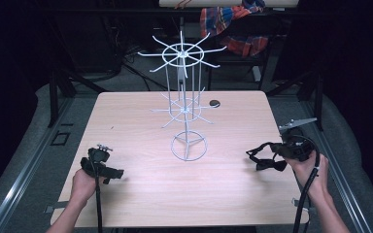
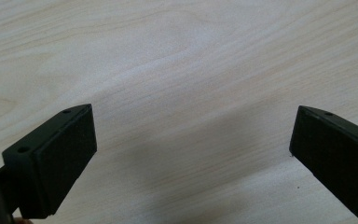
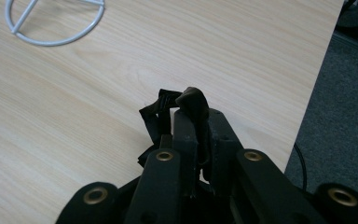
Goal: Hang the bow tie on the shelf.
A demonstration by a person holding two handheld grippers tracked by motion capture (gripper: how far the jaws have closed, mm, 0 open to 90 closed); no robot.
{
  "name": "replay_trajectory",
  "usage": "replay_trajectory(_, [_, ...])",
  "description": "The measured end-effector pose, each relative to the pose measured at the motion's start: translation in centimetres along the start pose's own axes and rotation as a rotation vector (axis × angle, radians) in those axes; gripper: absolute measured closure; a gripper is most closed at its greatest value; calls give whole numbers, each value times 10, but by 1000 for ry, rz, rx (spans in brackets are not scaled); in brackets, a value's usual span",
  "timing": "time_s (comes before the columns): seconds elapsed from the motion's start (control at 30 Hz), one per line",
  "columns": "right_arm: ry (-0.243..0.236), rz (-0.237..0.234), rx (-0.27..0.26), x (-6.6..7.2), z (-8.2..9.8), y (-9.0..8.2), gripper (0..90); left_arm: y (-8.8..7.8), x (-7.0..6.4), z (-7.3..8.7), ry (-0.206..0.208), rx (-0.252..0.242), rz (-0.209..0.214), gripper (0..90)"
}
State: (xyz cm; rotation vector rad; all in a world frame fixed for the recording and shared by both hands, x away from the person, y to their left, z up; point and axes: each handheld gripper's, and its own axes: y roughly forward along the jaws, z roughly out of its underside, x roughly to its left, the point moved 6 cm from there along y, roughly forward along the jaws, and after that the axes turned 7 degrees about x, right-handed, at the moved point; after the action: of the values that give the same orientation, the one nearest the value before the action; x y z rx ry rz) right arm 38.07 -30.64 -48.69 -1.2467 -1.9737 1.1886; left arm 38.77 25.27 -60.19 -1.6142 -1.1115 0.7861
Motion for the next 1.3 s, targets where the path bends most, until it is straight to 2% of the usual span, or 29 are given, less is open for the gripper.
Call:
replay_trajectory(0.7, [-46, -43, -34, 23, -15, -6, 841, 1, -2, 0, -1, 5, 1, 6])
replay_trajectory(1.3, [-122, -74, -43, 48, -35, -5, 843, 0, -1, 1, 3, 4, -2, 7])
